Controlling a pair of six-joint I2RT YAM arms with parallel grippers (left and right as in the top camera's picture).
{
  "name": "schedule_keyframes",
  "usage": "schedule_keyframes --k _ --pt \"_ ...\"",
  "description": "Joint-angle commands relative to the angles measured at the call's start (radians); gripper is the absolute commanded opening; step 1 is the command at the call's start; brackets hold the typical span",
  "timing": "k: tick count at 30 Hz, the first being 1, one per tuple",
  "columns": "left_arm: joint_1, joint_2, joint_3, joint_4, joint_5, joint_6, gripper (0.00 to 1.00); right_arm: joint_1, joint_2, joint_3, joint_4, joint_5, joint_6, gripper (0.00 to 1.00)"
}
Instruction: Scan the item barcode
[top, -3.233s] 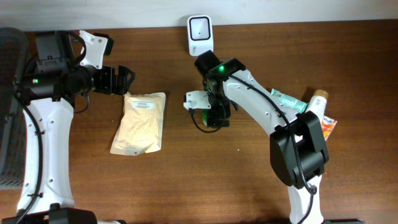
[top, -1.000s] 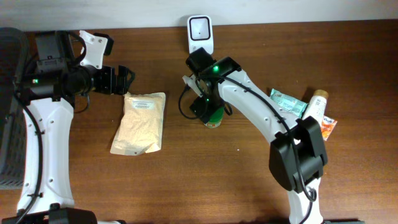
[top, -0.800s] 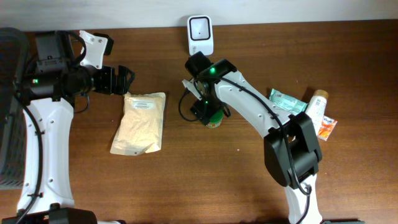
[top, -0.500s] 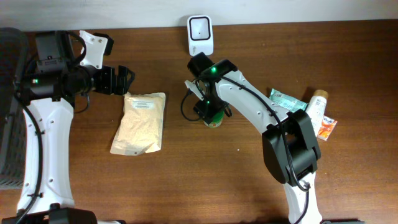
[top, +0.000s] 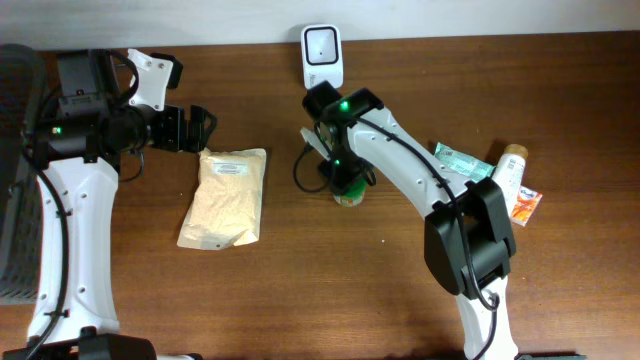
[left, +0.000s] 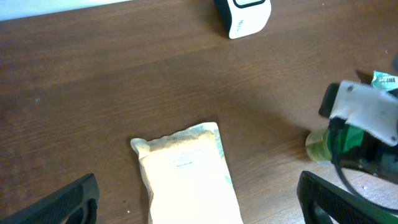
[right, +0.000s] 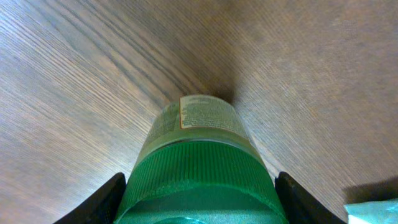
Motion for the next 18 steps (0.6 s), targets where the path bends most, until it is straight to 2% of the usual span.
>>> schedule_keyframes --k 1,8,10,14,18 --pt "0.006 0.006 0.005 0.001 0.0 0.016 0.99 -0.012 -0.035 0.138 -0.064 -0.049 0.046 0.47" --pt "0.006 0.006 0.005 0.001 0.0 0.016 0.99 -0.117 -0.037 0.427 -0.256 -0.384 0.027 0.37" --pt "0.006 0.006 0.005 0.001 0.0 0.016 0.99 -0.181 -0.037 0.505 -0.319 -0.575 -0.023 0.34" --pt "0.006 0.006 0.005 0.001 -0.001 0.016 0.99 -0.294 -0.037 0.572 -0.395 -0.908 -0.054 0.32" --pt "0.006 0.006 0.005 0.001 0.0 0.016 0.99 -0.378 -0.037 0.573 -0.426 -1.123 -0.057 0.31"
